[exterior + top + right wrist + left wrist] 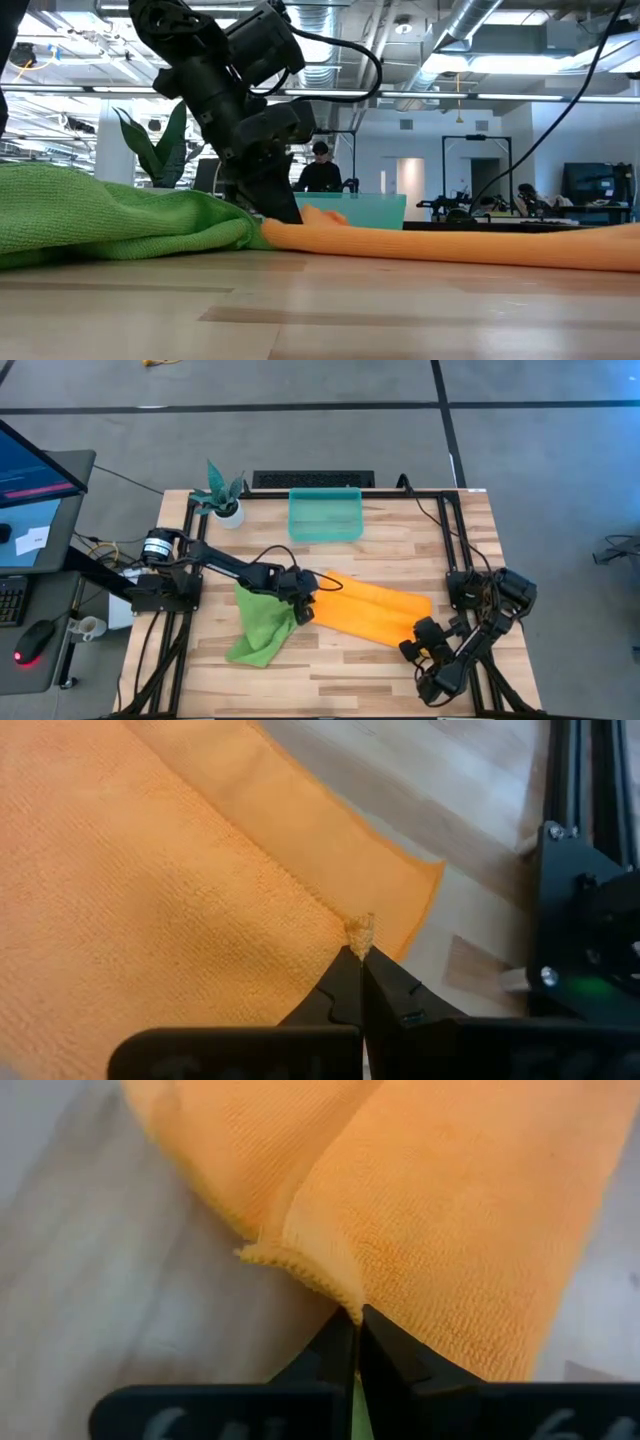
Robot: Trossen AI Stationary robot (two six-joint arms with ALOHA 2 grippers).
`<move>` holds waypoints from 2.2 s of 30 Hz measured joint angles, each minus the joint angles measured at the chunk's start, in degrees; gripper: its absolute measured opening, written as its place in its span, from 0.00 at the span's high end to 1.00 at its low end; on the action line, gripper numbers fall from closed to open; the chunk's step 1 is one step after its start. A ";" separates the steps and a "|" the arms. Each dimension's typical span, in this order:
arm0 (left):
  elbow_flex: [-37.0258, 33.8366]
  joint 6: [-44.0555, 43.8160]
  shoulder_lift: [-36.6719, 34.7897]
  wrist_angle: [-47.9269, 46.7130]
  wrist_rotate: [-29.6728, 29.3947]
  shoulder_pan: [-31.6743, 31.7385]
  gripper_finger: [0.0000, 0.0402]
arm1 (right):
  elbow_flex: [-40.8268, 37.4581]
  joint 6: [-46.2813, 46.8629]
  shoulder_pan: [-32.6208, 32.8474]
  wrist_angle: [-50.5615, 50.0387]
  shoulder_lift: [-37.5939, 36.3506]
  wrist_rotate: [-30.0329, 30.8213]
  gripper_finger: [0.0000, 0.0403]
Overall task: Roll microfiber towels into tight, uniform cylinder then place into a basket
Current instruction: Roll the orange microfiber cloth
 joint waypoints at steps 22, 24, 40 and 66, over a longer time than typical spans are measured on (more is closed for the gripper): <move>0.00 0.83 -0.02 -1.52 1.34 0.40 0.75 | 0.33 -3.26 -3.56 -0.51 0.00 -0.13 0.97; 0.00 0.79 -0.02 -1.54 1.58 0.44 0.72 | 0.33 -3.26 -3.46 -0.49 0.00 -0.15 0.97; 5.64 3.39 -0.04 -9.41 3.98 1.60 0.73 | 0.33 -3.20 -3.45 0.13 0.00 -0.20 0.97; 5.64 7.39 -0.22 -9.11 -4.57 -3.69 0.73 | 0.33 -3.20 -3.45 0.37 0.00 -0.20 0.97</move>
